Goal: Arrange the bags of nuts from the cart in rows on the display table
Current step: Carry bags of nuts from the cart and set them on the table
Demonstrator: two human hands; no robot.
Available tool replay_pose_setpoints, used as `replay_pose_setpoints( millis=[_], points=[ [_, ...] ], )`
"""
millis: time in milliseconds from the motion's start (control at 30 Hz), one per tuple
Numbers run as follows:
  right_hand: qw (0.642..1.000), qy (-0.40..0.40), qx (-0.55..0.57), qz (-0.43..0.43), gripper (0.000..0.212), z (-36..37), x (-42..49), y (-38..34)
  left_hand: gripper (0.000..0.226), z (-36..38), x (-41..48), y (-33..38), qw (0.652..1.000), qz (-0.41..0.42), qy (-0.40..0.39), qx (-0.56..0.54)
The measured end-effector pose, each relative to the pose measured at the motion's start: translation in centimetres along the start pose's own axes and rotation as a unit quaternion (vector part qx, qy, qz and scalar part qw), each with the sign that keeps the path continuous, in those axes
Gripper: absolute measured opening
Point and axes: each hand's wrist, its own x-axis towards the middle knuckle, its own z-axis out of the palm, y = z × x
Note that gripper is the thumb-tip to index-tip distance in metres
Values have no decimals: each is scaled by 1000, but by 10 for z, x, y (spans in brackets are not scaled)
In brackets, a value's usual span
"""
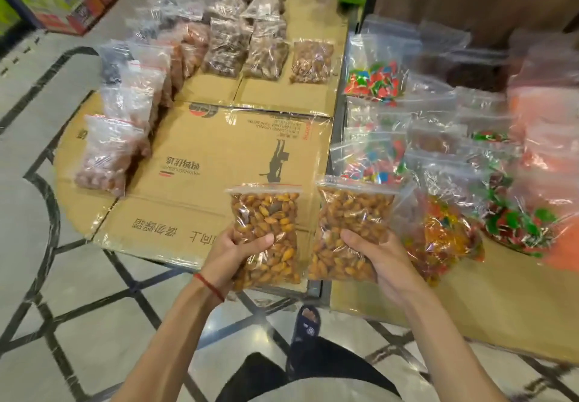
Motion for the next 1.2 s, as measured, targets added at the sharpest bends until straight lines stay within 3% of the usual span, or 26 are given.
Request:
replay_pose_setpoints(
  millis=[133,267,400,533,667,767,1067,1200],
  points=[
    [1000,13,6,-5,51,5,37,-29,87,8,40,29,1000,10,1,-19],
    [1000,10,17,-18,41,11,61,-46,55,8,79,54,999,19,-11,-32],
    [998,29,37,-37,56,26,83,-55,58,0,121,82,998,36,-46,-9],
    [995,66,47,-54,44,47,99,-63,54,-12,163,117,995,19,-89,31],
    [988,119,77,-62,38,71,116,-73,28,-13,203,150,994,0,-84,65],
    [983,148,95,-59,38,82,128,-79,42,-6,233,168,993,-6,-79,88],
    [973,200,82,-79,37,79,158,-114,15,54,312,231,986,18,-115,121],
    [975,207,68,-53,28,77,167,-122,29,74,348,248,986,14,-119,113]
  ],
)
